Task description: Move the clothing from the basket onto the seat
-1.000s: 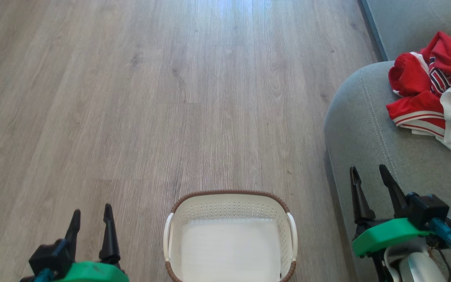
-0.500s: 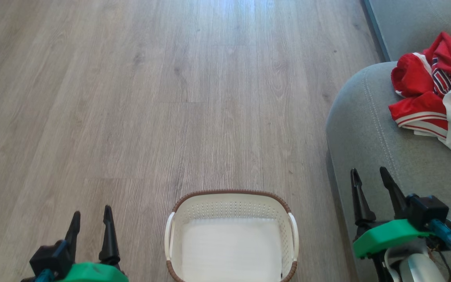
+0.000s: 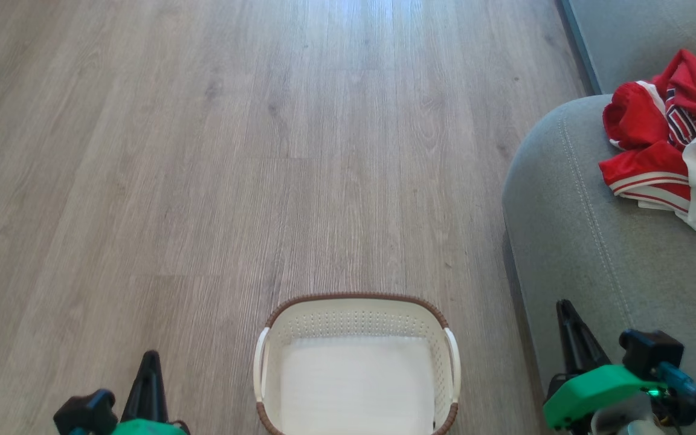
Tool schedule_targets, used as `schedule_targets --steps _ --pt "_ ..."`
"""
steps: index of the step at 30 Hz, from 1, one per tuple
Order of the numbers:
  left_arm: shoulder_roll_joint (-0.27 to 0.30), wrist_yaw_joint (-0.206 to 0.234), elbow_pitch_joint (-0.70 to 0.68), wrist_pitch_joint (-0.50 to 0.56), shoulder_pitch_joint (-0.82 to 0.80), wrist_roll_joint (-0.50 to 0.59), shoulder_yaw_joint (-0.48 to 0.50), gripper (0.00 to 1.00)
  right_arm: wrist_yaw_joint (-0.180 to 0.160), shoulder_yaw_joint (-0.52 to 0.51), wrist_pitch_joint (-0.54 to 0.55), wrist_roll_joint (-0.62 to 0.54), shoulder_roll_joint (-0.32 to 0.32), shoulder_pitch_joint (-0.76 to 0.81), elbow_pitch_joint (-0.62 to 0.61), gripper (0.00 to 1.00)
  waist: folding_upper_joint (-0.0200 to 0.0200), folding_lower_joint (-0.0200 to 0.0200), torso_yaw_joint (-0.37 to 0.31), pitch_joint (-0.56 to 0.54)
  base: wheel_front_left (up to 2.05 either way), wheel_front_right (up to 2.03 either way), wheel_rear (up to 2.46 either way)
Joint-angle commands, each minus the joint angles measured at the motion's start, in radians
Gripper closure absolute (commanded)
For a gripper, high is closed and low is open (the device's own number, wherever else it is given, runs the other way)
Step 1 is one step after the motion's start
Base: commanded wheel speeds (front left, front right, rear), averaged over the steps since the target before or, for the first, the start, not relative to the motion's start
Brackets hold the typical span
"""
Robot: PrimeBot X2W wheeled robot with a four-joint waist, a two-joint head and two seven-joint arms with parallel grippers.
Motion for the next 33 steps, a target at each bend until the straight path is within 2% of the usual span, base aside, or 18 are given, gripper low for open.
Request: schedule_targets --steps 1,33 --pt "0.005 -0.011 -0.026 0.005 -0.033 -0.025 0.018 1.00 0.000 -0.010 0.006 0.029 0.000 -0.039 -0.034 1.00 -0.0001 0.0000 -0.001 0.000 0.00 0.00 0.00" --pt "-0.020 -0.095 0.001 0.088 -0.100 -0.331 0.092 1.00 0.000 -0.036 0.094 0.380 0.000 -0.060 -0.057 1.00 -0.0001 0.0000 -0.016 0.007 0.00 0.00 0.00"
